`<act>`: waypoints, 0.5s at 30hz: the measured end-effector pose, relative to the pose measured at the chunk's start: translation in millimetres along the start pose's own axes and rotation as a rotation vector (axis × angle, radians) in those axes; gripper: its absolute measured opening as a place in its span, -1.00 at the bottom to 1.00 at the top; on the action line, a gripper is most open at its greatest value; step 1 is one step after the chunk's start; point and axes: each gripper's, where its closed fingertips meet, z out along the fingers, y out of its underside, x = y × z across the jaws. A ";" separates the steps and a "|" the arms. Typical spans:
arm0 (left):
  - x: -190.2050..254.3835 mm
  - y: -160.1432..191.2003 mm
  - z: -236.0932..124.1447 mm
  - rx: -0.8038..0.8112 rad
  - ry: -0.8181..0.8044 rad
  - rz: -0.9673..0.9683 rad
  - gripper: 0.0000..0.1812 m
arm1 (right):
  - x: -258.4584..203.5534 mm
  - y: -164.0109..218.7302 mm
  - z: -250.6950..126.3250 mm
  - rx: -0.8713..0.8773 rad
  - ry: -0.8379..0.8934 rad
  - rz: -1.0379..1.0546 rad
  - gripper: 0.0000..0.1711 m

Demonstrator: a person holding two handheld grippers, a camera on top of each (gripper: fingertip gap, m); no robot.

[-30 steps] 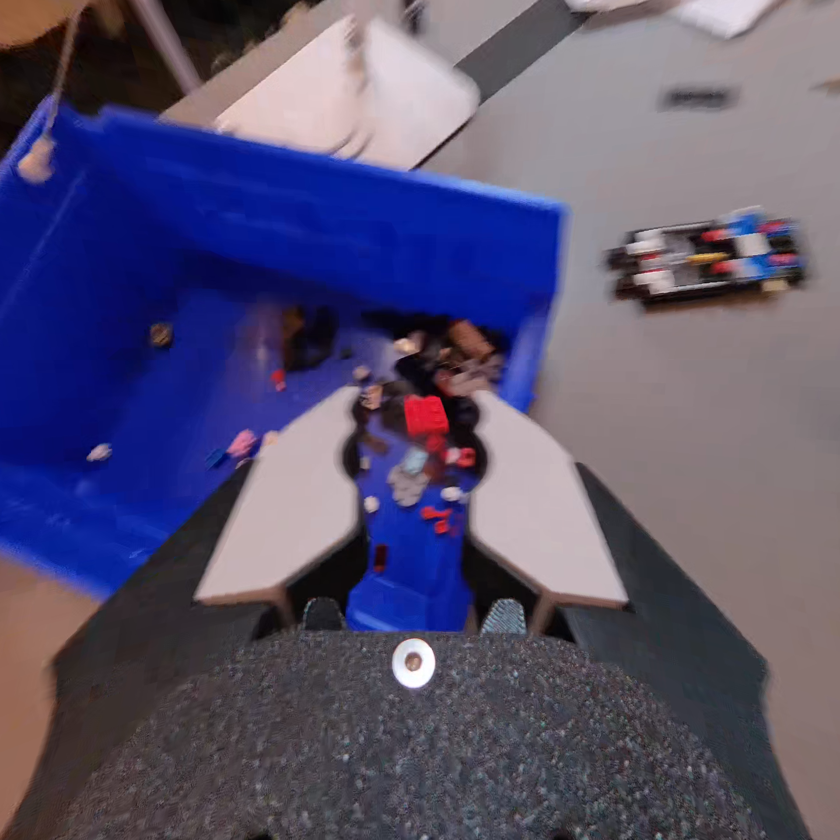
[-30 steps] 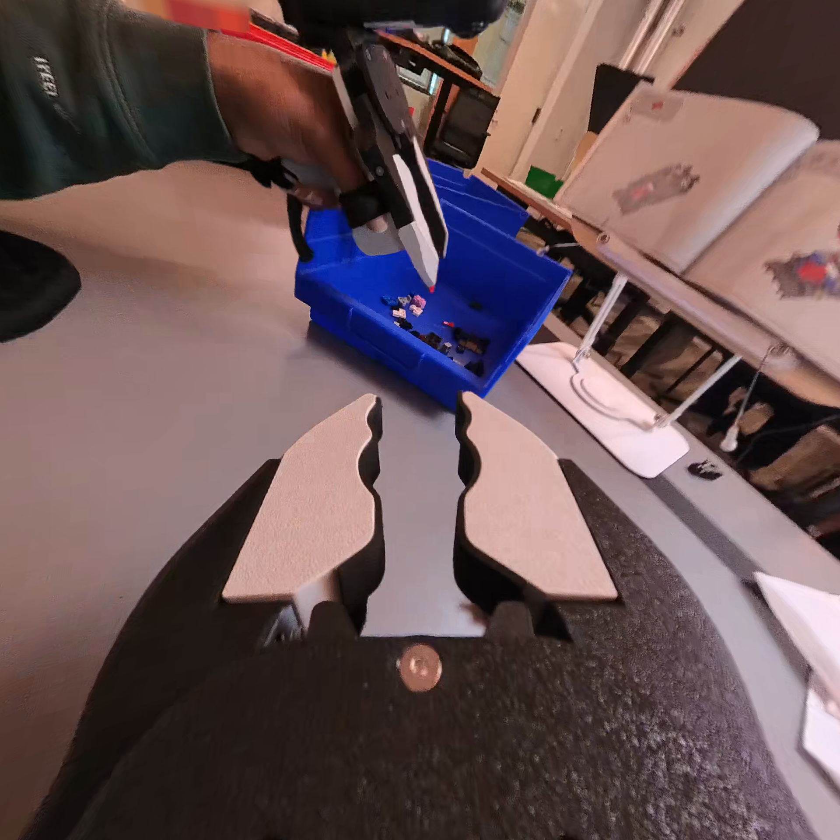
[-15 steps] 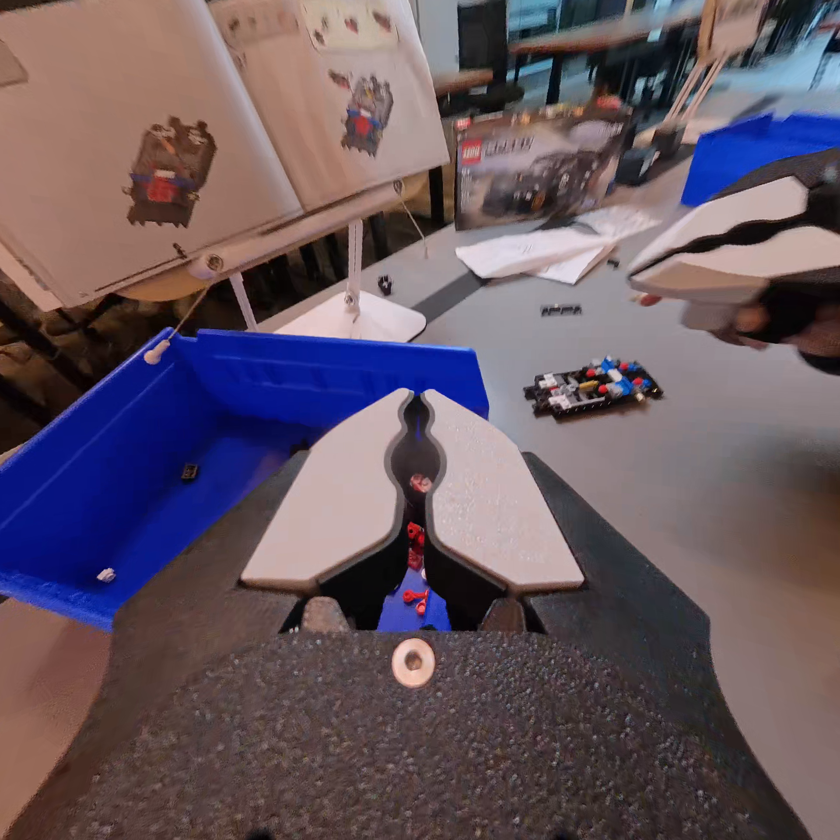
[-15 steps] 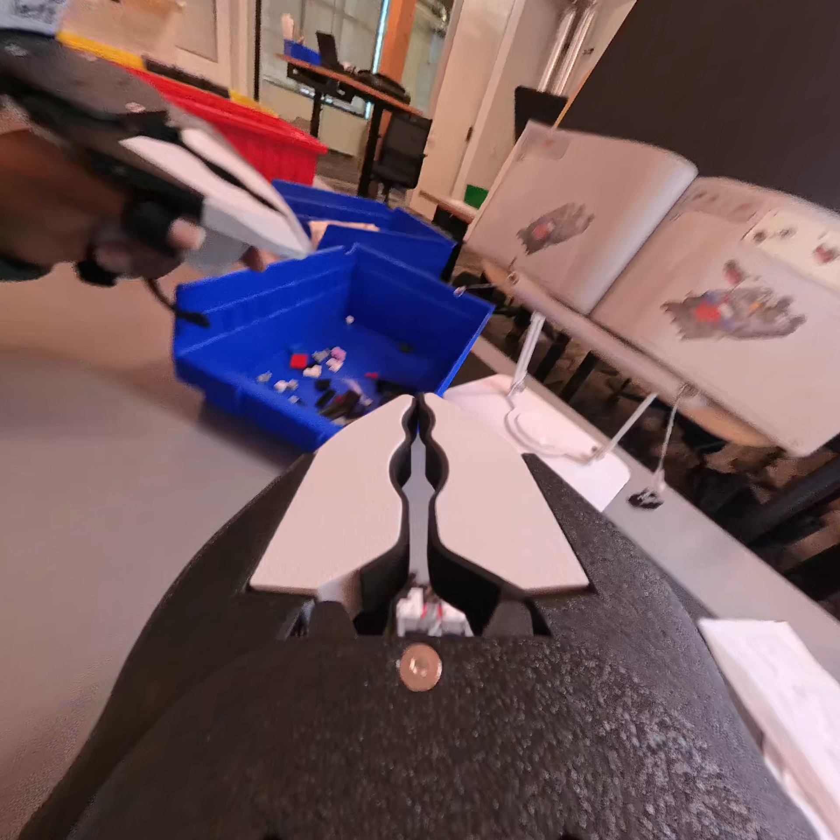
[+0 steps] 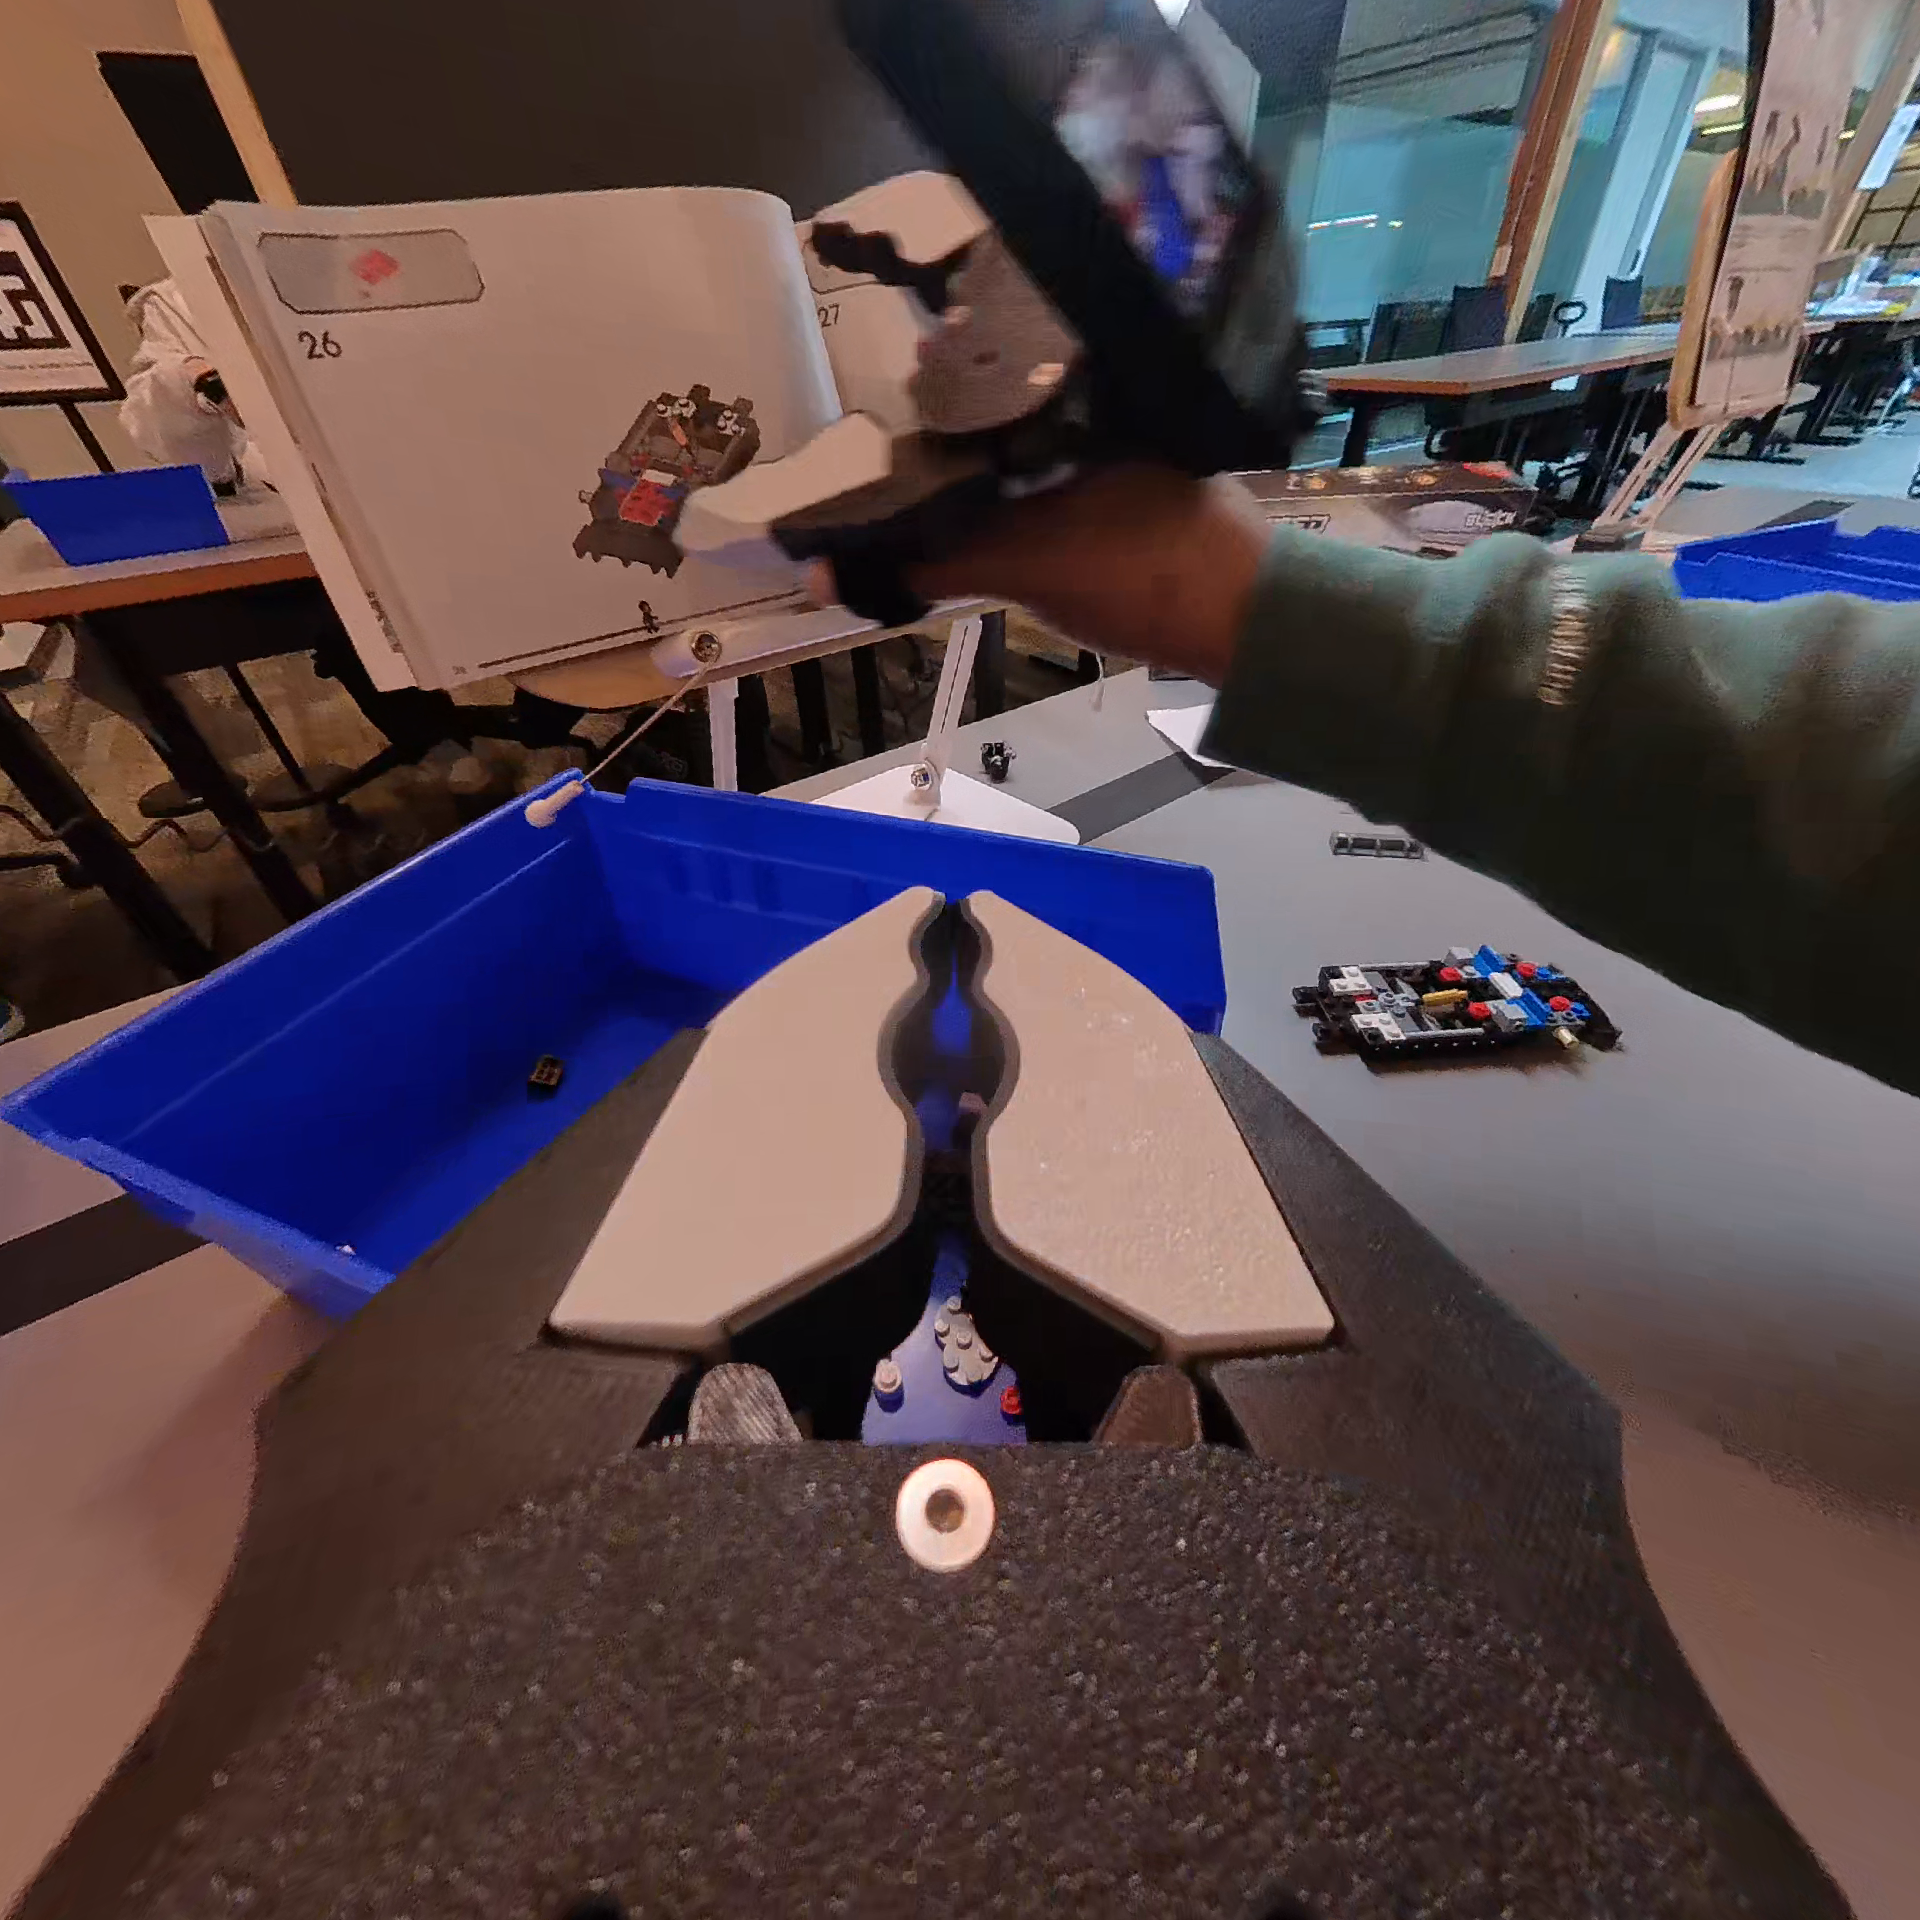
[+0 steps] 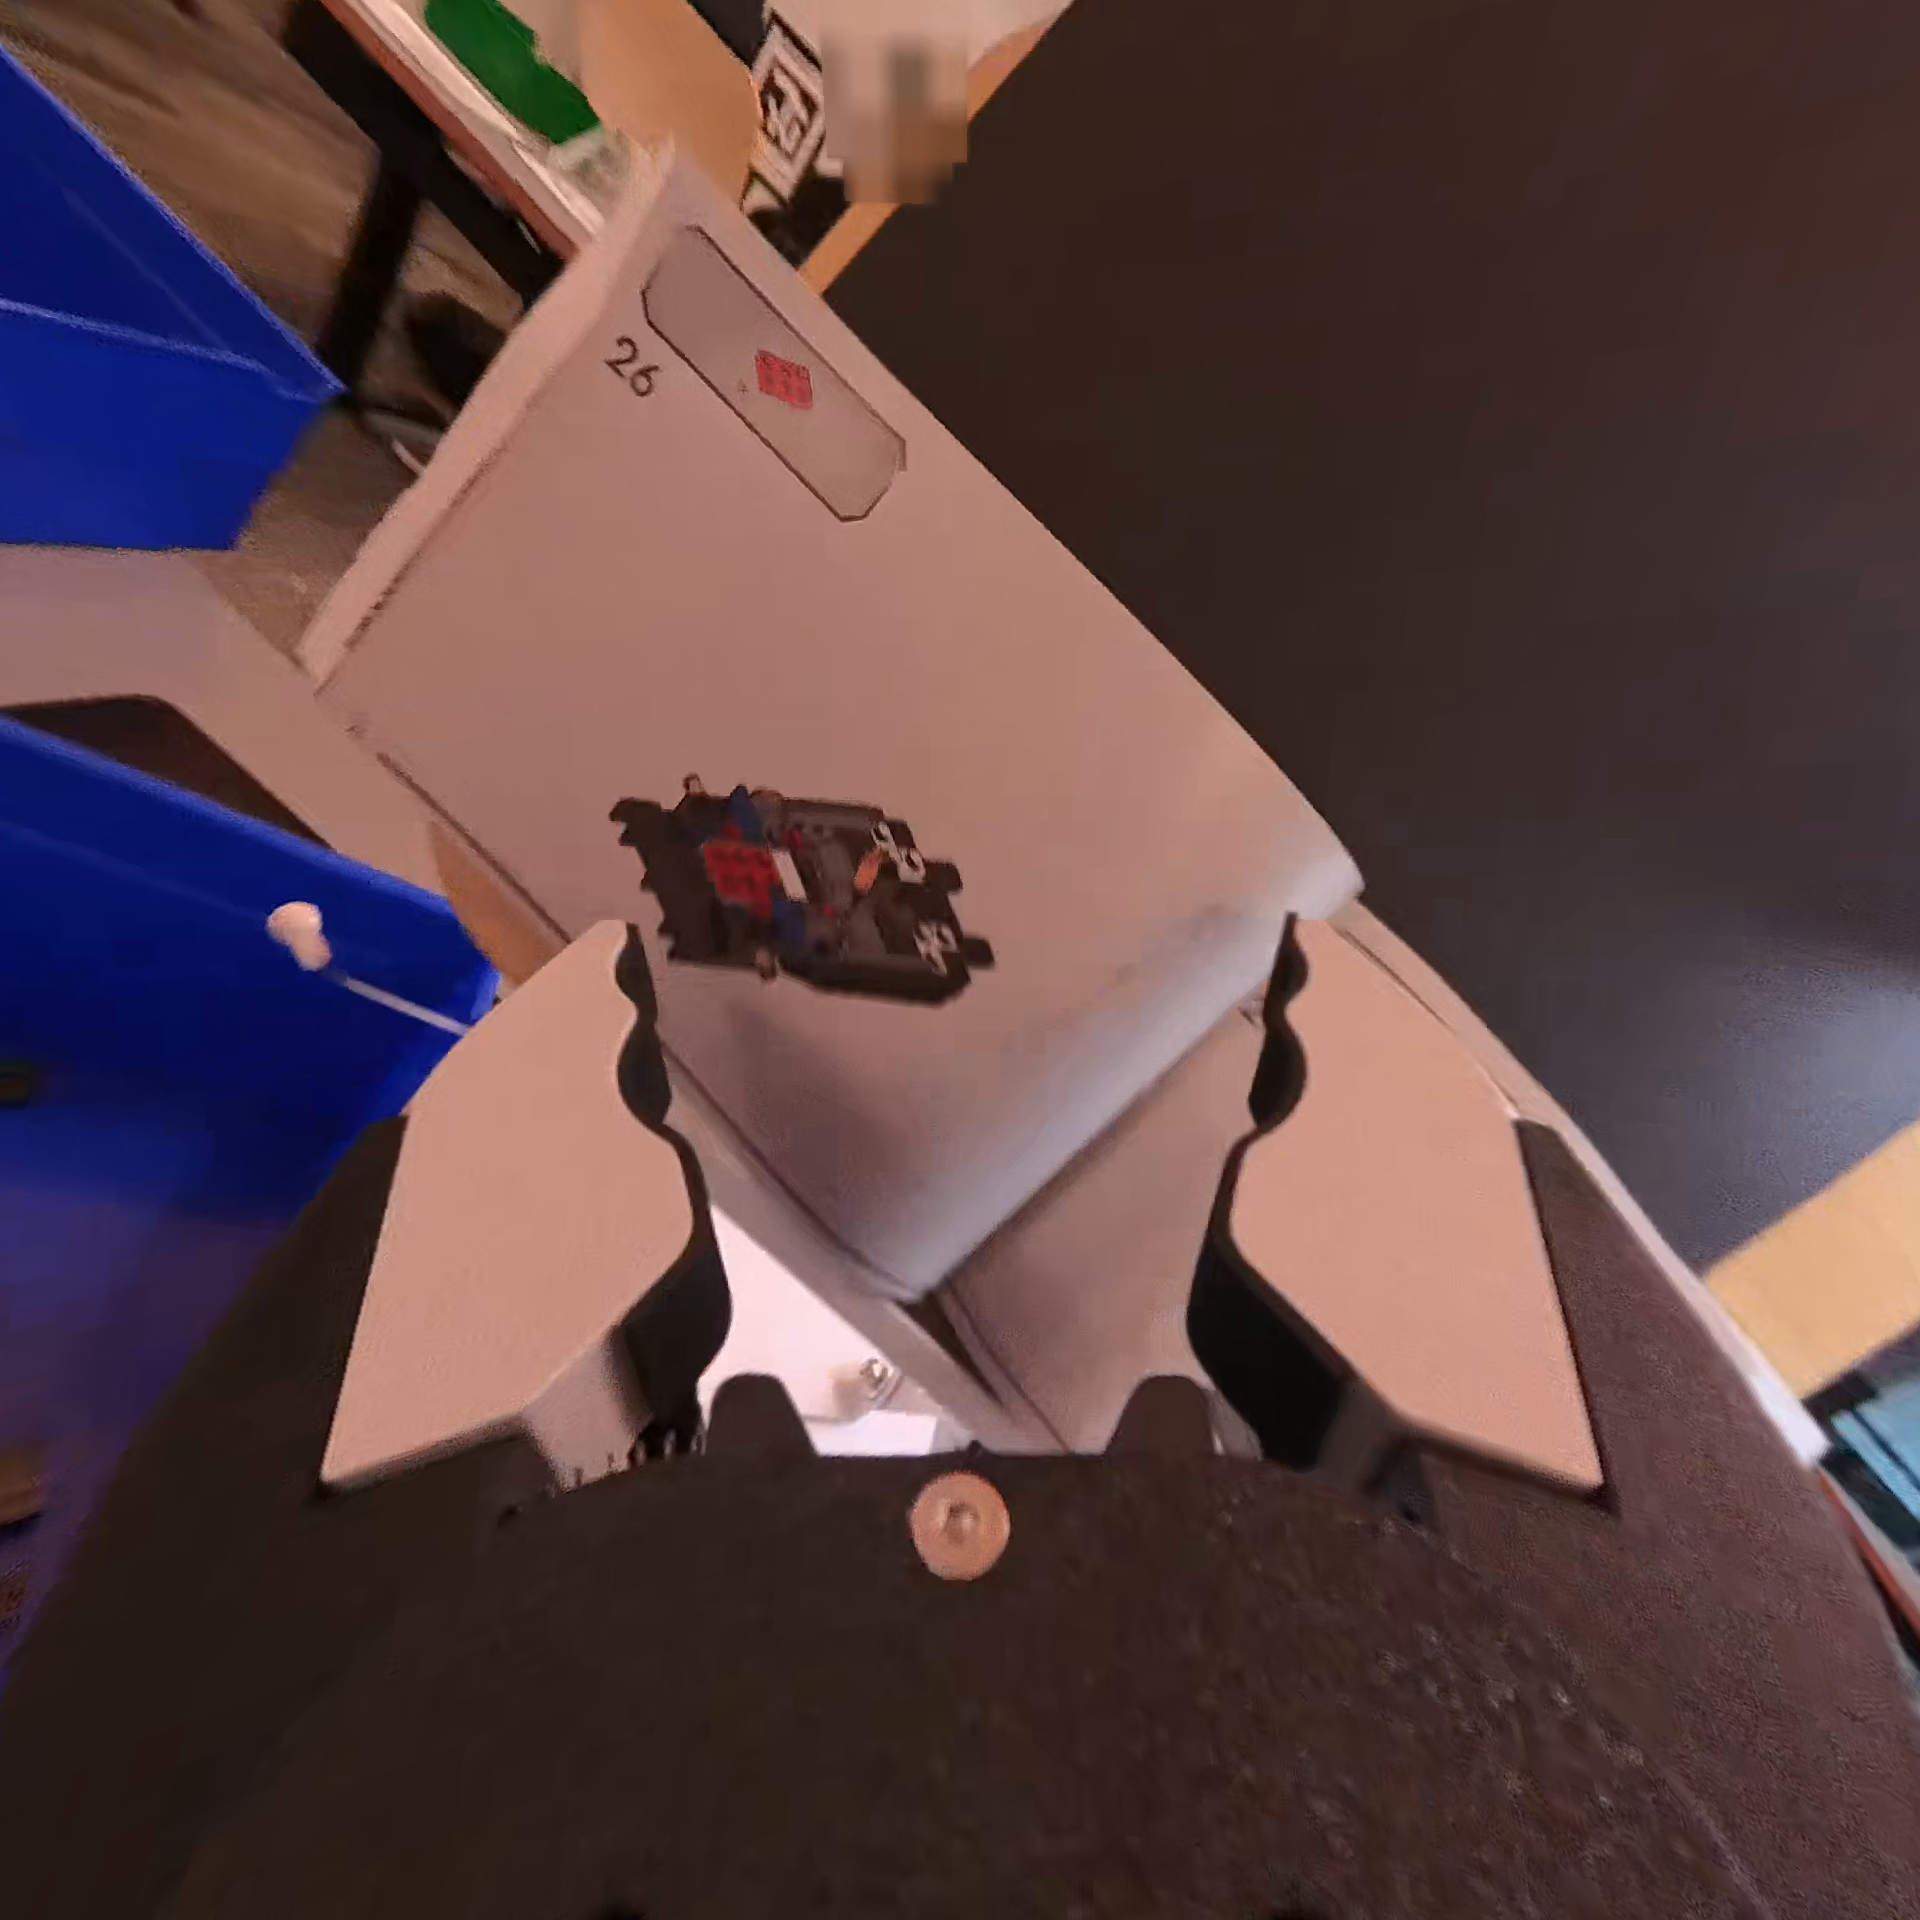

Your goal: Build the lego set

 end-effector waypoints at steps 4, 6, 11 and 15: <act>3.2 -1.3 -0.6 0.013 0.024 -0.008 -1.00 | 1.9 6.6 28.9 -0.059 0.060 -0.042 0.27; 1.8 -0.8 -1.4 0.012 0.023 -0.010 -1.00 | 4.6 5.6 28.9 -0.027 0.075 -0.044 0.14; -3.8 -3.5 -0.7 0.025 0.021 -0.026 -1.00 | 29.0 7.7 15.0 0.045 0.082 0.001 -0.53; -15.4 -16.3 8.1 0.005 0.007 0.006 -0.94 | 41.5 10.8 0.7 0.109 -0.043 0.167 -0.66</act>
